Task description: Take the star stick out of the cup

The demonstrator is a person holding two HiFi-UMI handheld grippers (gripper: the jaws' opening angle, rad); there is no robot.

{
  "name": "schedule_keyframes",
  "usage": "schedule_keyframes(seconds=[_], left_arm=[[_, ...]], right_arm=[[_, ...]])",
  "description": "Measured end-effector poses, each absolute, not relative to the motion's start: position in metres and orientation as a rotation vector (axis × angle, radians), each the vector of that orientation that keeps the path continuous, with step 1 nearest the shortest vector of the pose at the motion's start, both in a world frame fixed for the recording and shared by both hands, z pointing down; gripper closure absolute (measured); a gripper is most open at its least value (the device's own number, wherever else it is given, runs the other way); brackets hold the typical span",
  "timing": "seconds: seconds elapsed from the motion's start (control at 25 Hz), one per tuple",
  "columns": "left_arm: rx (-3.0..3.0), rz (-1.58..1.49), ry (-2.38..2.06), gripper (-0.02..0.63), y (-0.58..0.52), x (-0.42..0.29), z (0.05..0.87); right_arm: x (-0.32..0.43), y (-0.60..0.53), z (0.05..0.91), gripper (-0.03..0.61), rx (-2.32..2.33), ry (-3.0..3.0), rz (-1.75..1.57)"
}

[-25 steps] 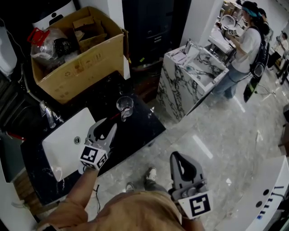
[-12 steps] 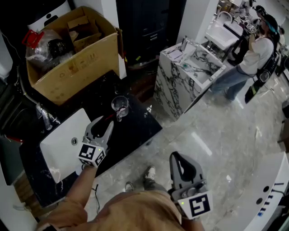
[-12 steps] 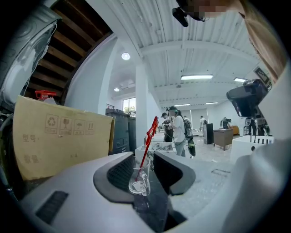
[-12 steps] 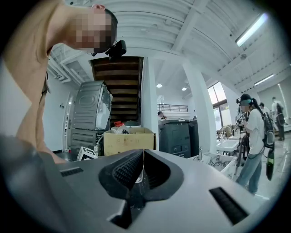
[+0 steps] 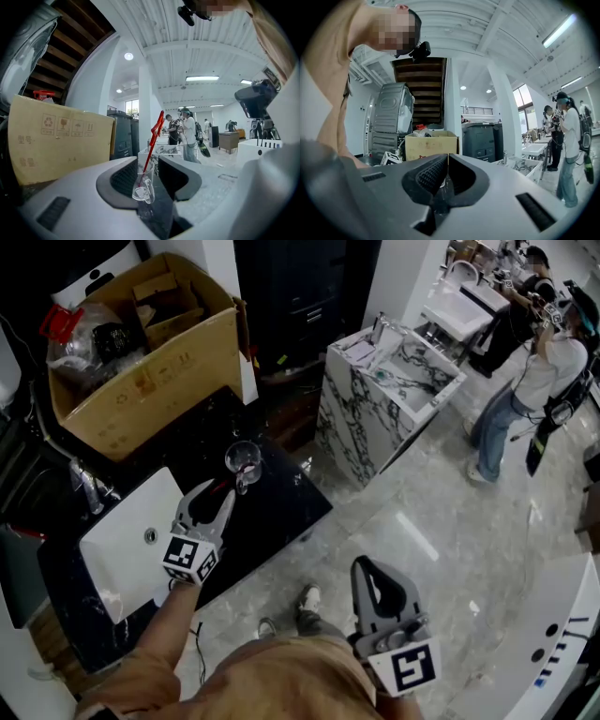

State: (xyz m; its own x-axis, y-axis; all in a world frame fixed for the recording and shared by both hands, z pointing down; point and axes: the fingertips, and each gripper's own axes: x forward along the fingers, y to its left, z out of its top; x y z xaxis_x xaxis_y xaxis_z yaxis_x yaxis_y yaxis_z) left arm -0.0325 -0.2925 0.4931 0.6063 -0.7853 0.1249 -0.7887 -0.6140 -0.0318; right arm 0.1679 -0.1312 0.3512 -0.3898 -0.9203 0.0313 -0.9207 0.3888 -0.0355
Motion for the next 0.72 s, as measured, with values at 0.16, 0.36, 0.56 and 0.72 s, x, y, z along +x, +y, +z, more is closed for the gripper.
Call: schedule_keyframes(seconds=[0.16,0.36,0.56,0.72], left_arm=[[2.808,0.192,-1.348,0.491,-0.297,-0.027,0.493],[2.797,0.196,-1.355,0.491,-0.301,-0.023,0.494],[2.796,0.196,-1.358,0.491,-0.305,-0.021,0.495],[2.795,0.201,-1.357,0.491,-0.308,-0.019,0.495]], right_arm=[[0.171,-0.133,0.349,0.575,1.743,-2.609,0.071],[0.176,-0.132,0.349,0.575,1.751,-2.595,0.071],[0.179,-0.132,0.349,0.575,1.758,-2.59,0.072],[0.182,-0.132,0.349,0.575,1.761,-2.588,0.074]])
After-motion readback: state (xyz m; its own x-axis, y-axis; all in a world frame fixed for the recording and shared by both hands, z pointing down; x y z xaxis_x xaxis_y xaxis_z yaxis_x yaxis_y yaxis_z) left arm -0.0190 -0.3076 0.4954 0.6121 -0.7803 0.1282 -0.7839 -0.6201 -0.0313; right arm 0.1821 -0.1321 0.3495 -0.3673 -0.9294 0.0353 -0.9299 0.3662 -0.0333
